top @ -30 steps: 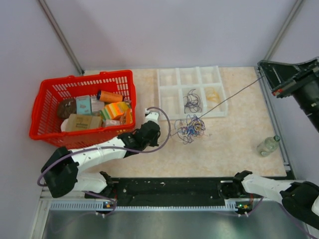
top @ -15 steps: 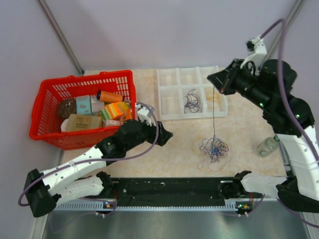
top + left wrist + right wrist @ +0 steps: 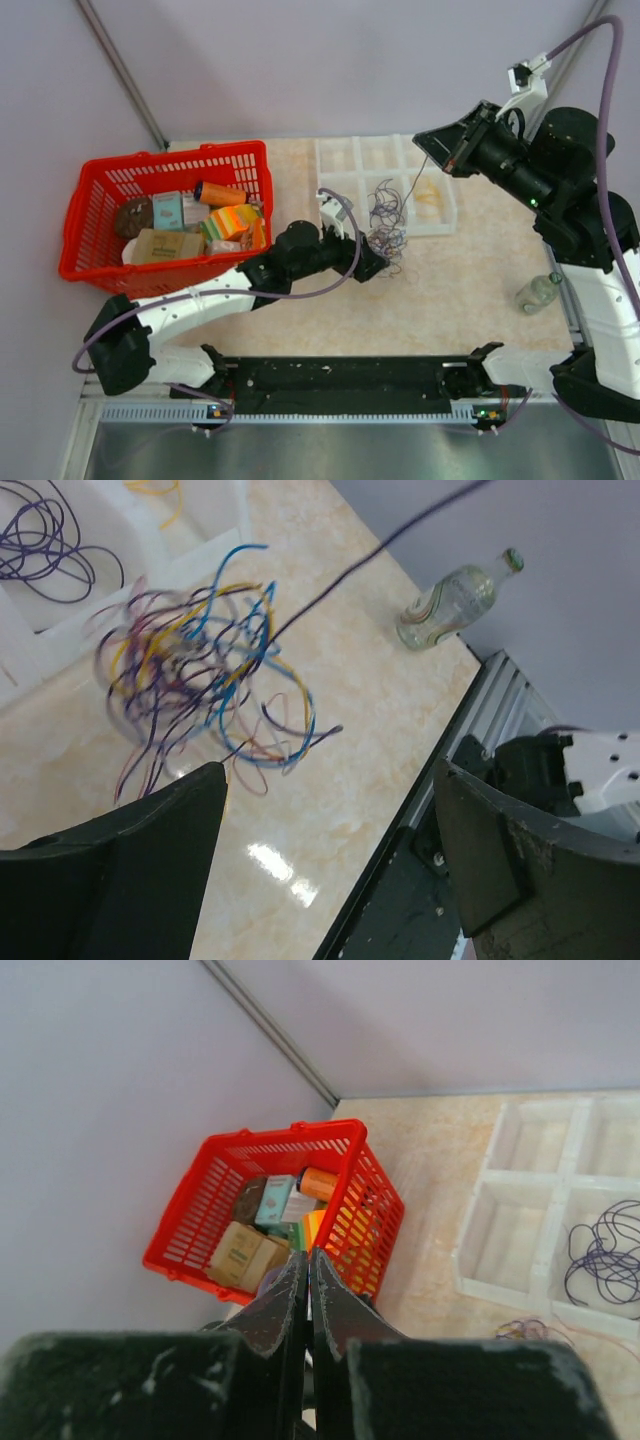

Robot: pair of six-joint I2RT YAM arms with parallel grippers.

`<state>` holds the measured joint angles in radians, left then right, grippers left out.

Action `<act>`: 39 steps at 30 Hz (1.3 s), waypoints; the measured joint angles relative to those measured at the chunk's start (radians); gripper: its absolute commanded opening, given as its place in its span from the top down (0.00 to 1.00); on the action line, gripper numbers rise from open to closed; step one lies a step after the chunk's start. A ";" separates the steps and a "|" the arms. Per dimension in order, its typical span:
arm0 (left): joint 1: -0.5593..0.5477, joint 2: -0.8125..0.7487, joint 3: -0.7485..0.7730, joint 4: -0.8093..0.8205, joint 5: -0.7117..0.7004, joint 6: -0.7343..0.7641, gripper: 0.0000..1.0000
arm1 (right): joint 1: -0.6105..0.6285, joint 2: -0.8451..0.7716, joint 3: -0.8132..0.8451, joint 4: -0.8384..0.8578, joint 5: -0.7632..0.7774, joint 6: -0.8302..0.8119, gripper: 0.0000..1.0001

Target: Untangle the cables

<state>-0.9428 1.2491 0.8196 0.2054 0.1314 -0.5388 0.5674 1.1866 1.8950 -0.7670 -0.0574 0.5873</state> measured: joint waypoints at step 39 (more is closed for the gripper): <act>0.058 0.186 -0.140 0.486 0.258 -0.138 0.23 | 0.000 0.051 0.165 0.090 -0.209 0.092 1.00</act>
<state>-0.8852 1.4349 0.6792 0.6910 0.3893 -0.6769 0.5674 1.2373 2.0602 -0.6769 -0.2665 0.6788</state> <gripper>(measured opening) 0.773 0.006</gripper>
